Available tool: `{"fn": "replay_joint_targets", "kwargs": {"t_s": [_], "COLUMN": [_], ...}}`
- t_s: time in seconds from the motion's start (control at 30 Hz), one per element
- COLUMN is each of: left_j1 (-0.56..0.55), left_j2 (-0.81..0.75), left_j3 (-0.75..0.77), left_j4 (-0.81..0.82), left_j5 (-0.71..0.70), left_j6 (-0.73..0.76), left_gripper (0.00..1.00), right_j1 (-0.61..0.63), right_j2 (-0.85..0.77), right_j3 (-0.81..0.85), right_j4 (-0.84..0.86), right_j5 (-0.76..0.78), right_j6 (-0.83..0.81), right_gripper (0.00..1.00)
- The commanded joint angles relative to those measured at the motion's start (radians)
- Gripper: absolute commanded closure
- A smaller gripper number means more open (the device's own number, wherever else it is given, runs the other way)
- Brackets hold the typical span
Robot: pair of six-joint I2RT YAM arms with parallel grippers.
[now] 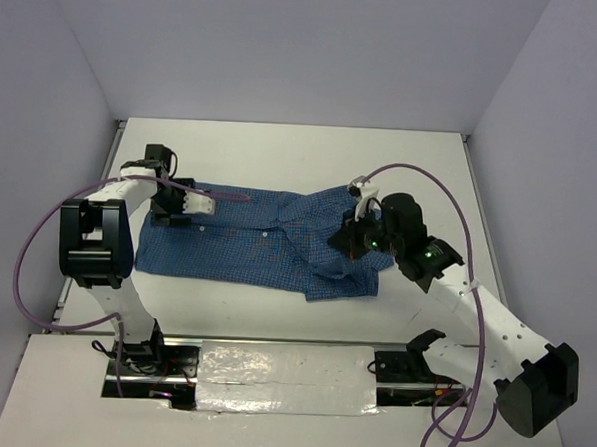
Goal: Fold and stack the long sleeve shirts
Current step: Fold the shirt
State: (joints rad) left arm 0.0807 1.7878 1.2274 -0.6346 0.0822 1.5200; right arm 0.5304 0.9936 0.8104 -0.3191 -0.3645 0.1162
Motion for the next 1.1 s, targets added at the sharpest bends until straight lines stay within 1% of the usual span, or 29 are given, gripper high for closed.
{"fn": "replay_joint_targets", "kwargs": {"t_s": [0.0,0.03,0.1,0.13,0.2,0.23,0.27,0.33,0.37,0.4,0.43,0.47,0.5,0.53,0.57,0.6,0.63,0.67,0.7,0.73,0.77,0.8,0.87,0.93,1.07], "left_j1": [-0.001,0.002,0.005,0.005,0.004,0.004,0.004,0.005,0.007,0.028,0.045,0.065,0.106,0.128,0.151,0.186,0.2,0.208,0.217,0.215,0.217,0.217,0.217,0.221,0.222], "left_j2": [-0.024,-0.018,-0.016,-0.018,-0.022,-0.027,-0.03,-0.031,-0.03,-0.018,-0.005,0.01,0.056,0.082,0.108,0.157,0.179,0.195,0.221,0.232,0.246,0.249,0.268,0.304,0.366], "left_j3": [0.012,0.029,0.097,0.121,0.185,0.202,0.217,0.253,0.264,0.292,0.313,0.339,0.397,0.43,0.466,0.521,0.537,0.549,0.555,0.554,0.534,0.521,0.509,0.527,0.535], "left_j4": [-0.039,-0.065,-0.094,-0.123,-0.154,-0.169,-0.181,-0.174,-0.131,-0.11,-0.093,-0.048,-0.03,-0.021,-0.02,-0.026,-0.025,-0.025,-0.025,-0.019,-0.007,0.037,0.07,0.073,0.09], "left_j5": [0.016,0.028,0.102,0.125,0.191,0.211,0.241,0.258,0.264,0.277,0.292,0.301,0.304,0.304,0.309,0.32,0.318,0.314,0.307,0.285,0.274,0.257,0.205,0.214,0.244], "left_j6": [-0.02,-0.029,-0.069,-0.083,-0.112,-0.121,-0.151,-0.216,-0.338,-0.413,-0.478,-0.642,-0.734,-0.812,-0.946,-1.006,-1.055,-1.124,-1.141,-1.152,-1.153,-1.156,-1.175,-1.181,-1.199], "left_gripper": [0.01,0.01,0.01,0.01,0.01,0.01,0.01,0.01,0.01,0.01,0.01,0.01,0.02,0.05,0.13,0.16,0.17,0.15,0.13,0.11,0.09,0.09,0.06,0.05,0.03], "right_j1": [0.01,0.01,0.014,0.02,0.031,0.033,0.034,0.022,0.005,-0.088,-0.148,-0.212,-0.318,-0.351,-0.372,-0.392,-0.403,-0.409,-0.412,-0.423,-0.428,-0.428,-0.44,-0.451,-0.457], "right_j2": [0.008,0.017,0.042,0.053,0.072,0.077,0.076,0.065,0.06,0.069,0.085,0.136,0.169,0.21,0.297,0.342,0.394,0.49,0.535,0.581,0.661,0.695,0.785,0.848,0.922], "right_j3": [-0.045,-0.057,-0.073,-0.071,-0.065,-0.062,-0.047,0.002,0.021,0.05,0.05,0.071,0.085,0.125,0.156,0.189,0.264,0.303,0.34,0.41,0.447,0.479,0.55,0.585,0.634], "right_j4": [0.067,0.096,0.114,0.098,0.065,0.023,0.003,-0.027,-0.021,0.013,0.046,0.078,0.127,0.143,0.149,0.131,0.121,0.108,0.072,0.055,0.031,-0.009,-0.027,-0.018,-0.005], "right_j5": [-0.071,-0.094,-0.161,-0.175,-0.194,-0.194,-0.16,-0.088,-0.044,-0.044,-0.089,-0.131,-0.169,-0.165,-0.145,-0.113,-0.069,-0.06,-0.05,-0.033,-0.015,0.001,0.016,-0.004,0.009], "right_j6": [0.04,0.055,0.088,0.089,0.068,0.054,0.045,0.054,0.075,0.13,0.167,0.21,0.247,0.299,0.31,0.319,0.323,0.324,0.324,0.318,0.309,0.306,0.31,0.329,0.336], "right_gripper": [0.87,0.79,0.66,0.54,0.46,0.36,0.34,0.07,0.02,0.03,0.08,0.22,0.52,0.61,0.66,0.69,0.65,0.55,0.48,0.48,0.48,0.49,0.48,0.42,0.42]}}
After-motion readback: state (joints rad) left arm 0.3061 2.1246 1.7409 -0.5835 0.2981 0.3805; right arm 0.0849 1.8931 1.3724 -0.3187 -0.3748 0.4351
